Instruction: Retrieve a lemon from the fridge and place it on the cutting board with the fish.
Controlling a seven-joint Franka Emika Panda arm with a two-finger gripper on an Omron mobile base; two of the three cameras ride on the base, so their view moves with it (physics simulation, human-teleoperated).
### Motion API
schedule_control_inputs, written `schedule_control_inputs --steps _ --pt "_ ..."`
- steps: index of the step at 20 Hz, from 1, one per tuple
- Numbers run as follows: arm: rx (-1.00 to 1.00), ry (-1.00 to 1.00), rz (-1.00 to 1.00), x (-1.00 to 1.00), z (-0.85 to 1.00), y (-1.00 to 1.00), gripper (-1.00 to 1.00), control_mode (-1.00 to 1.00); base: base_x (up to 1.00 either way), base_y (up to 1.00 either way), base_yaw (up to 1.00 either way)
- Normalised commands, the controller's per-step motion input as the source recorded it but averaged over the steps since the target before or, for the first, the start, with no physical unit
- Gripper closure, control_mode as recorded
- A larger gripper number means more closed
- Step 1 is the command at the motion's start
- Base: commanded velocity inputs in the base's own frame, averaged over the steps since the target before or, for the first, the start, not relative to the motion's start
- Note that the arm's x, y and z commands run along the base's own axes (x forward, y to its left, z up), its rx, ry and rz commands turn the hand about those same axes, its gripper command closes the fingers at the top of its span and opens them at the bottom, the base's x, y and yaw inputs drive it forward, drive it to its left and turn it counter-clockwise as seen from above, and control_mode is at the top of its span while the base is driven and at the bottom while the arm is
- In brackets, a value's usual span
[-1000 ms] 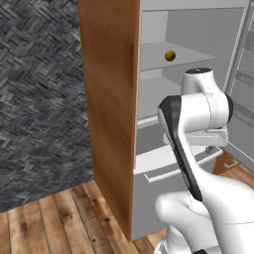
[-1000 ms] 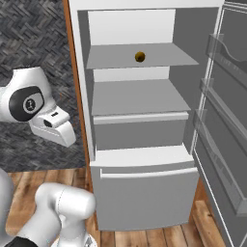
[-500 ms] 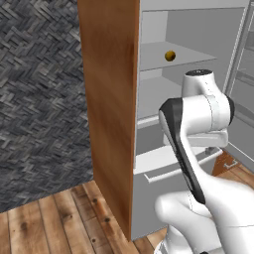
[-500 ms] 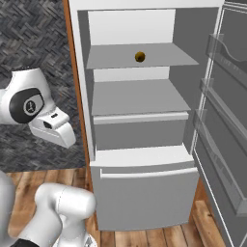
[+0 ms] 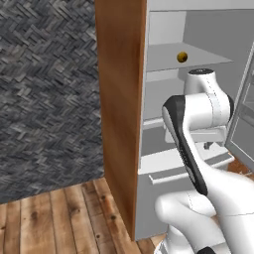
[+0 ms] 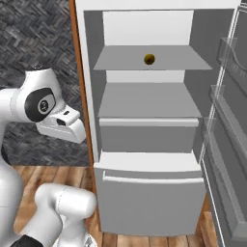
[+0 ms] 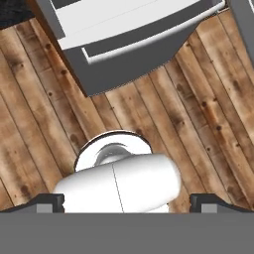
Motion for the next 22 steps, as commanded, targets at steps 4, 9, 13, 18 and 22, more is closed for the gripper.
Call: schedule_control_inputs --steps 4,9,13,18,22 --pt "0.00 0.00 0.00 0.00 0.00 0.00 -1.00 1.00 0.04 -0.33 0.34" --pt "0.00 0.00 0.00 0.00 0.00 0.00 -1.00 1.00 0.00 -0.41 0.17" --pt "0.00 0.00 0.00 0.00 0.00 0.00 -1.00 1.00 0.03 -0.47 0.03" --pt "0.00 0.00 0.00 0.00 0.00 0.00 -1.00 1.00 0.16 -0.47 0.05" --pt "0.00 0.00 0.00 0.00 0.00 0.00 -1.00 1.00 0.26 -0.38 0.03"
